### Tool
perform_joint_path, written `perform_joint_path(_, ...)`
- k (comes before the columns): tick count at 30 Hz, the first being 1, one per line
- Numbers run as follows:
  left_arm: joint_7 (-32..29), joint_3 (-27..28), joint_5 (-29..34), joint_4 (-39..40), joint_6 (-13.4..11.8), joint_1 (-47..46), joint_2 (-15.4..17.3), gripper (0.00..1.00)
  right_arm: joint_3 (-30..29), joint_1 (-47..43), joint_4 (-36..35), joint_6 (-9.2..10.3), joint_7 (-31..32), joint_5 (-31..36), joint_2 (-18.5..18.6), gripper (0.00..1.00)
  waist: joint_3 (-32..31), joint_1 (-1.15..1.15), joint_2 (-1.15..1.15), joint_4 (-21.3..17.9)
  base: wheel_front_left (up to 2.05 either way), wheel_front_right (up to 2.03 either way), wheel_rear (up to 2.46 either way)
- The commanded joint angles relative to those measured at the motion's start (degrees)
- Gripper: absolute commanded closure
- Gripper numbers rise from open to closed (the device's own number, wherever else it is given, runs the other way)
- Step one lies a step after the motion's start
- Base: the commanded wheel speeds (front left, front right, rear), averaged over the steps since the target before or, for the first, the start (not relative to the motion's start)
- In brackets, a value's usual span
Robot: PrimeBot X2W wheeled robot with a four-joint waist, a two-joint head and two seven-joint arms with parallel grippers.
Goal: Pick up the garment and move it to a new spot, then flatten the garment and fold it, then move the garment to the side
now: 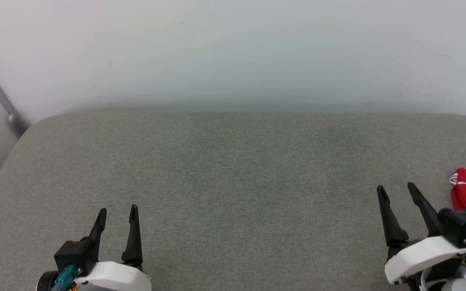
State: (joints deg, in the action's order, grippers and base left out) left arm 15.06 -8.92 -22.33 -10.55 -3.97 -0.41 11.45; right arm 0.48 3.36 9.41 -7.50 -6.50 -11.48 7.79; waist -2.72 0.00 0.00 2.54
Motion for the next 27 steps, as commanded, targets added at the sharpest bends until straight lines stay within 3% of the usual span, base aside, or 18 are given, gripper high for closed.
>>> perform_joint_path(1, 0.13, 0.15, 0.33, 0.17, 0.10, 0.72, 0.05, 0.00, -0.05, -1.57, -1.17, 0.02, 0.32, 0.21, -0.41, 0.00, -0.07, 0.00, 0.00, -0.03, 0.00, 0.00, 0.00)
perform_joint_path(12, 0.13, -0.10, 1.46, 0.77, 0.07, 2.78, 0.48, 0.00, -1.93, -9.09, -10.83, 0.02, 3.98, 1.79, -2.54, 0.00, -0.73, 0.00, 0.00, -0.43, 0.00, 0.00, 0.00)
perform_joint_path(27, 0.13, -0.37, 1.39, 1.87, -0.46, 3.44, 0.56, 0.00, -2.68, -10.20, -13.16, 0.02, 5.26, 1.87, -3.89, 0.00, -1.31, 0.00, 0.00, -0.59, 0.00, 0.00, 0.00)
